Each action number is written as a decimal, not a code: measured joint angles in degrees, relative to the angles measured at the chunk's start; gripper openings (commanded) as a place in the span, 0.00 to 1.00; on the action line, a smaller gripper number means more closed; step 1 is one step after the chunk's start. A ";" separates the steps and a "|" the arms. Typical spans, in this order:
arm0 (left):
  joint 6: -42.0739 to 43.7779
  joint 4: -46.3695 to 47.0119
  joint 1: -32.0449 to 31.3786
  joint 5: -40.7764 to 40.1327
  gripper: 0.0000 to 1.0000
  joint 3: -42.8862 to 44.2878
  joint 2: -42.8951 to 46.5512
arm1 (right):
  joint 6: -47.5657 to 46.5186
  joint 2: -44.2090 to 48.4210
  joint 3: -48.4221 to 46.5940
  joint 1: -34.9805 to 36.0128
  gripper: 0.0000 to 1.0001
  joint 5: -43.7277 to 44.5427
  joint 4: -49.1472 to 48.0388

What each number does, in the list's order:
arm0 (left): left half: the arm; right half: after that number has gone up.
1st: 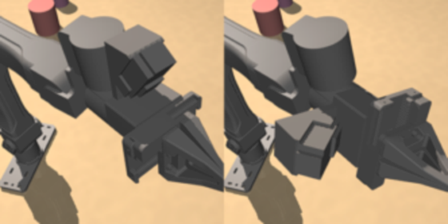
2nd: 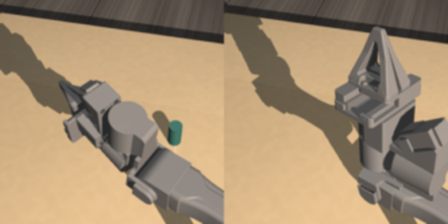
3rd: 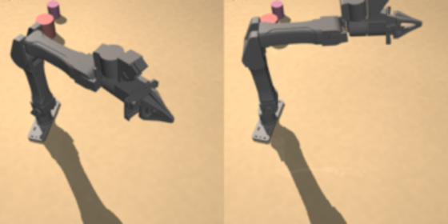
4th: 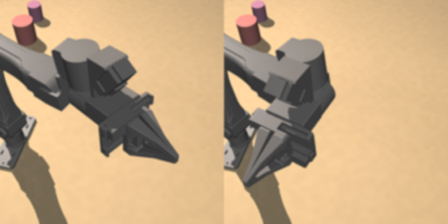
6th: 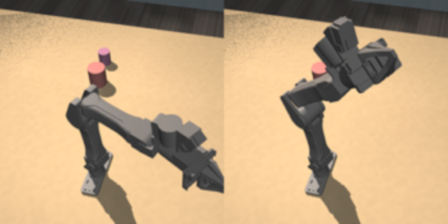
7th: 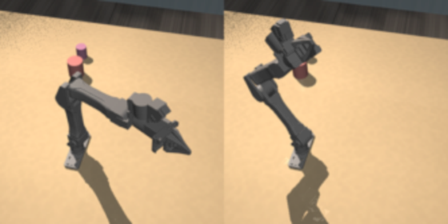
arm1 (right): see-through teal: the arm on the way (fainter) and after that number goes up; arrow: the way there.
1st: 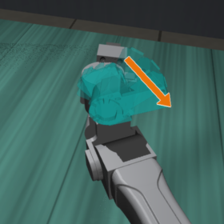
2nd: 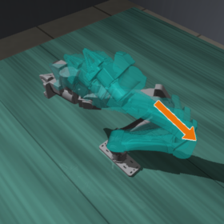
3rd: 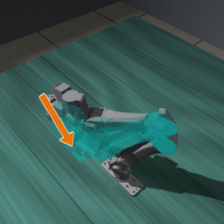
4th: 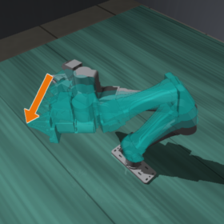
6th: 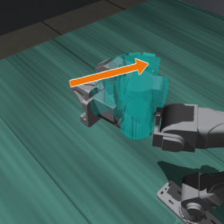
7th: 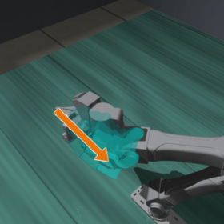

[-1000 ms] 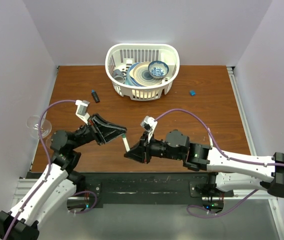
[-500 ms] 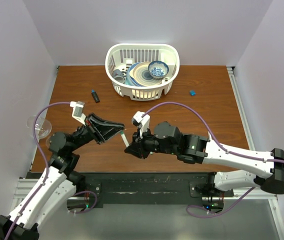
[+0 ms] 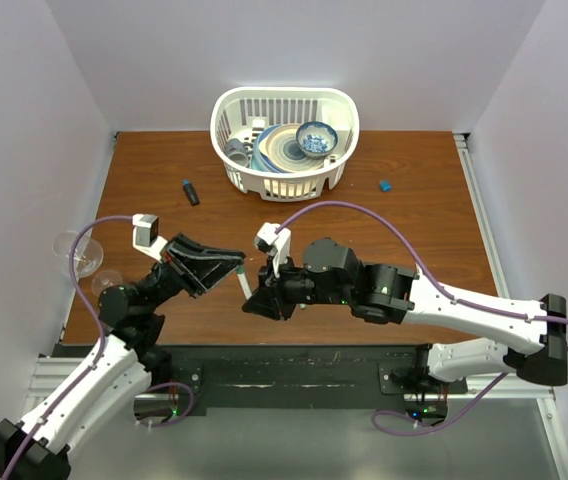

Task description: Insert the pens into the pen caps

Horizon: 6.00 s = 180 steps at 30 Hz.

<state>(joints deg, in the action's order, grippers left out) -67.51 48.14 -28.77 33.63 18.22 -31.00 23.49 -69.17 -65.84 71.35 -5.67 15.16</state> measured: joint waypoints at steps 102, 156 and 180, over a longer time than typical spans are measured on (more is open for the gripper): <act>18.53 -37.03 -4.59 -7.34 0.00 27.61 -7.41 | -2.64 -1.81 -10.93 -9.11 0.29 -10.12 5.11; 21.70 -56.81 0.83 -41.22 0.58 33.38 -61.57 | 10.36 38.05 19.76 -12.92 0.76 16.98 11.85; 36.22 -66.10 26.03 -44.41 0.58 63.67 -79.56 | 7.76 35.36 12.83 -12.92 0.74 20.00 14.03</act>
<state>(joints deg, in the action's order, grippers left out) -31.29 -17.96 -2.74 -10.79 81.89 -110.56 31.24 -33.80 -53.01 58.43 14.33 29.19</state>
